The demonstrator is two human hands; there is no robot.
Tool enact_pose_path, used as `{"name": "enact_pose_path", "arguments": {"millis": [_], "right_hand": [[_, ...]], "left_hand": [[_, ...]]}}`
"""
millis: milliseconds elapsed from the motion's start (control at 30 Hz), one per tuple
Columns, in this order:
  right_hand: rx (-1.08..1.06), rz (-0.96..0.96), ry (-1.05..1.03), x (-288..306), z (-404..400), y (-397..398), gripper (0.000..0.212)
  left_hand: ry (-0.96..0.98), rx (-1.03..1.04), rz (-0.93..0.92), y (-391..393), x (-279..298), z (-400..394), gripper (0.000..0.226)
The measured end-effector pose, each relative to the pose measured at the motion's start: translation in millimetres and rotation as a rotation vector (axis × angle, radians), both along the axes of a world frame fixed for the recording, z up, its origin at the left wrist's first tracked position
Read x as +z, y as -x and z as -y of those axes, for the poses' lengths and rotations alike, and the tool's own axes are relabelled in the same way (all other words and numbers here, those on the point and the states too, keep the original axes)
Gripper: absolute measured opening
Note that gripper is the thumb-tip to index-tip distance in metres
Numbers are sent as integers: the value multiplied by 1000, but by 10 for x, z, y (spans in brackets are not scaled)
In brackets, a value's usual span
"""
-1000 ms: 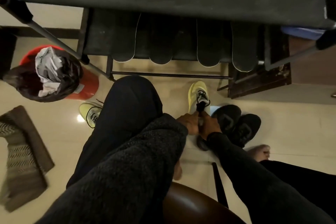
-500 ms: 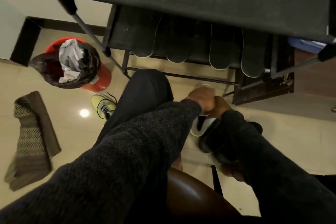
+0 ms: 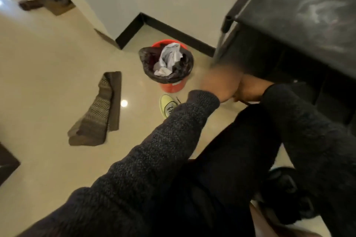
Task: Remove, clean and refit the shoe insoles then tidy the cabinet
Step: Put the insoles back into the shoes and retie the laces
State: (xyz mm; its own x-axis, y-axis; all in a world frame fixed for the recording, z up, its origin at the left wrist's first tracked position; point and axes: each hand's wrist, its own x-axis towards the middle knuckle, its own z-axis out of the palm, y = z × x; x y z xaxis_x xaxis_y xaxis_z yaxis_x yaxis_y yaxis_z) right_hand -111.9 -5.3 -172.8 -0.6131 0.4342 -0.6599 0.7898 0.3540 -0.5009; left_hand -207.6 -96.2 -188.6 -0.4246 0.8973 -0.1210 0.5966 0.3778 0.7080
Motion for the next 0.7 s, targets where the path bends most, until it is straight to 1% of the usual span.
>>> {"name": "enact_pose_path", "arguments": {"millis": [100,200,267,333,400,467,533,600,667,700], "right_hand": [[47,65,15,-417,291,449,15],[48,144,-39,-855,585,713,25],[133,237,-24,-1050,709,784,24],[204,307,41,-1174,745,811,23],[214,324,82,-1251,729,796,22],[218,329,64,-1331,680,804,20],[233,348,56,-1404,677,827,19],[234,352,104,-1438,697,855,20],[222,358,169,-1432,717,879,21],[223,365,194,-1421,720,885,21]], "left_hand": [[183,173,94,347,-581,427,36],[510,274,222,487,-1380,846,35],[737,266,295,446,-1873,1072,41],[868,228,324,322,-2243,1229,58],[902,192,309,195,-2437,1297,65],[906,181,324,125,-2562,1289,60],[961,184,384,113,-2662,1275,56],[994,171,417,156,-2678,1269,54],[990,141,390,244,-2608,1207,53],[989,107,358,290,-2533,1151,56]]}}
